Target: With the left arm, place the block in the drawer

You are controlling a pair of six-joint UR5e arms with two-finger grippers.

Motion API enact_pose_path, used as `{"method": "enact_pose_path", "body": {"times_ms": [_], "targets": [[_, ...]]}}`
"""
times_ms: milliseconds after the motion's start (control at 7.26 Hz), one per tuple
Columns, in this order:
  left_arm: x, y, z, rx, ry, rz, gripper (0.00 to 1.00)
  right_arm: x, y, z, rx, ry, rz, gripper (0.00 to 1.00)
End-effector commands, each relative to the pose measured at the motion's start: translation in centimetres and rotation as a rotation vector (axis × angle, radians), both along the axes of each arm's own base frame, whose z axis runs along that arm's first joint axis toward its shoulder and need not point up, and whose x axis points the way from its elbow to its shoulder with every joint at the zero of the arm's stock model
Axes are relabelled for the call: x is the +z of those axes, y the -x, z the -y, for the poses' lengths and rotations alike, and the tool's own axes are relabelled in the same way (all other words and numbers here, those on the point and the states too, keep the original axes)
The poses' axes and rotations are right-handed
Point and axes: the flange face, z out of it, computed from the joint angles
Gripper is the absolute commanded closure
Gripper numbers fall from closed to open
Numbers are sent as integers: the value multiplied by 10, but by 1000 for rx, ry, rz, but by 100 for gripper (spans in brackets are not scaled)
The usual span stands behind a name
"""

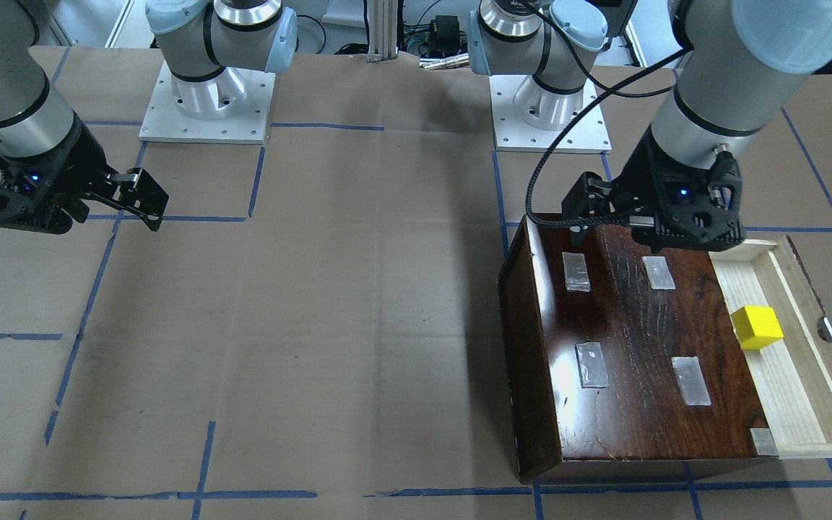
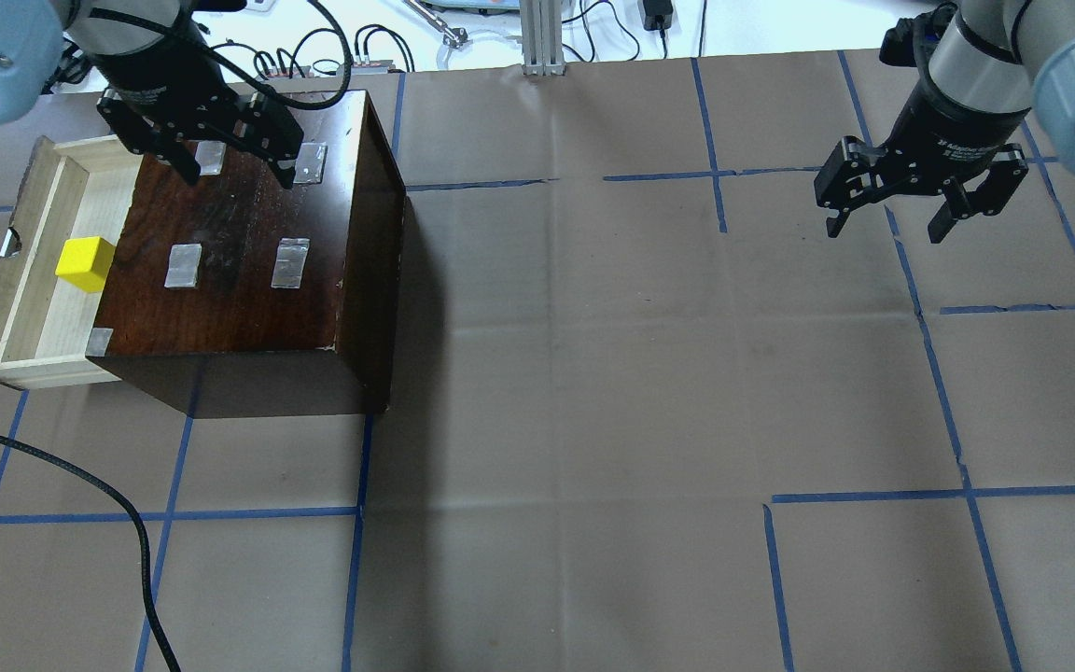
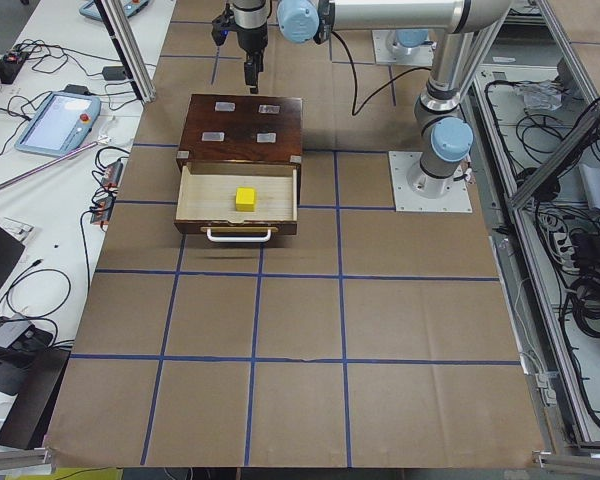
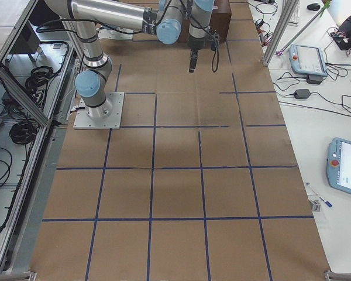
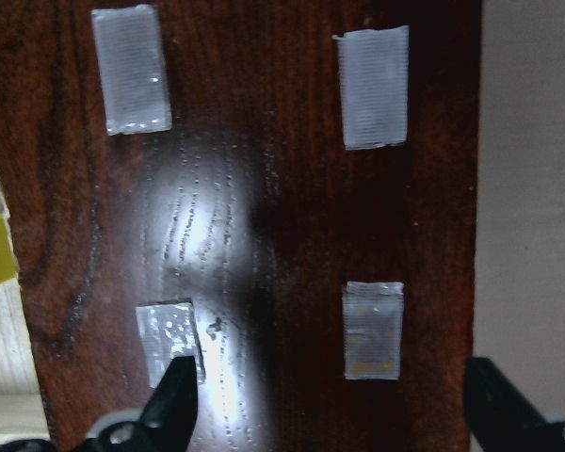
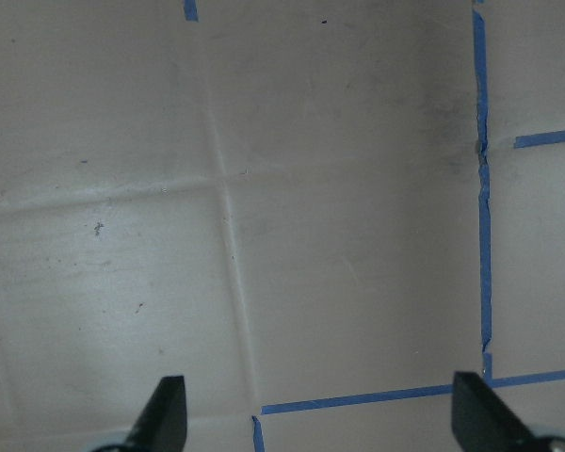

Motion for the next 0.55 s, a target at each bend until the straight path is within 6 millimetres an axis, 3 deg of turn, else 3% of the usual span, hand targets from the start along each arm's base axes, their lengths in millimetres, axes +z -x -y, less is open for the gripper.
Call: {"method": "enact_pose_path", "body": {"times_ms": [0,413], "targets": [[-14,19,-26,39,-47,-7,1,0,0,0,0,0,0,0],[-17,20,-31,42,-44,-10,1,0,0,0,2,0,0,0]]}}
